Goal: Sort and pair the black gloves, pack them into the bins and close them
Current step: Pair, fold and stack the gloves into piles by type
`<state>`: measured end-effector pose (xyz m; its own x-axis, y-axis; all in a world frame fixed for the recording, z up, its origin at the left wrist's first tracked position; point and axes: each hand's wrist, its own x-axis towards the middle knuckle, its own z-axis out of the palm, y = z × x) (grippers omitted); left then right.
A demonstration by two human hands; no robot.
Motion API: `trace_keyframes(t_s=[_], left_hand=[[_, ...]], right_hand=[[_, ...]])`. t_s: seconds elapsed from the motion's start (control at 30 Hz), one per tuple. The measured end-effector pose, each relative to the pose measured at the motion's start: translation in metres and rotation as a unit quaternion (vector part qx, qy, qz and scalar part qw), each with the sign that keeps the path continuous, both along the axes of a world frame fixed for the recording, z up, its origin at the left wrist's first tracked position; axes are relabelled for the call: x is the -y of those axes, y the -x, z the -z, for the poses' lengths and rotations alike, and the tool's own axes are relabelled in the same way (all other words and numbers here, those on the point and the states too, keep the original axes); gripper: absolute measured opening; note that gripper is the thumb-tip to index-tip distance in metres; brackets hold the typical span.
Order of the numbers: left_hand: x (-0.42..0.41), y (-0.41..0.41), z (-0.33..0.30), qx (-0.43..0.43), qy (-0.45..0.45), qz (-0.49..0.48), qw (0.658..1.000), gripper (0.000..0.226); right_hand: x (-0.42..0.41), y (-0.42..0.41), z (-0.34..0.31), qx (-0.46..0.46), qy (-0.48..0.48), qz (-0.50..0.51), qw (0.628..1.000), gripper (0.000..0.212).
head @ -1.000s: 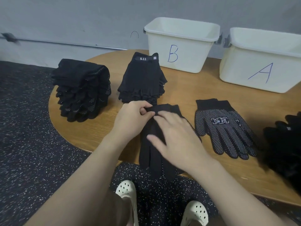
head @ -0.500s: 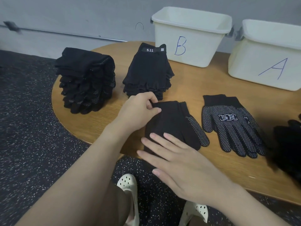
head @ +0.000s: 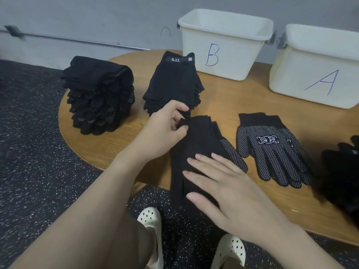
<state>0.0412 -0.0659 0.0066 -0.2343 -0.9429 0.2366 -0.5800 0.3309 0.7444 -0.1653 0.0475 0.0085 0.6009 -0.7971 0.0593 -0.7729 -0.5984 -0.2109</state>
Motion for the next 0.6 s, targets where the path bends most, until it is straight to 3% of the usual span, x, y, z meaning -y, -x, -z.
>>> trace_keyframes(t_s=[0.07, 0.23, 0.37, 0.5, 0.6], left_hand=[[0.0, -0.003, -0.003, 0.0, 0.027, -0.021, 0.999, 0.039], [-0.009, -0.014, -0.011, -0.065, 0.079, -0.084, 0.991, 0.027], [-0.032, -0.016, -0.023, -0.107, 0.091, -0.055, 0.989, 0.026], [-0.063, -0.018, -0.025, -0.088, 0.078, -0.002, 0.993, 0.034], [-0.08, -0.019, -0.02, -0.013, 0.091, 0.027, 0.995, 0.029]], right_hand=[[0.004, 0.005, -0.005, 0.004, -0.006, 0.019, 1.0, 0.061], [0.019, 0.008, -0.009, 0.036, -0.031, 0.026, 0.999, 0.066], [0.029, 0.0, -0.006, 0.043, -0.045, 0.022, 0.998, 0.066], [0.038, 0.005, -0.013, 0.13, -0.087, 0.044, 0.987, 0.049], [0.041, 0.02, -0.018, 0.208, -0.096, 0.056, 0.972, 0.028]])
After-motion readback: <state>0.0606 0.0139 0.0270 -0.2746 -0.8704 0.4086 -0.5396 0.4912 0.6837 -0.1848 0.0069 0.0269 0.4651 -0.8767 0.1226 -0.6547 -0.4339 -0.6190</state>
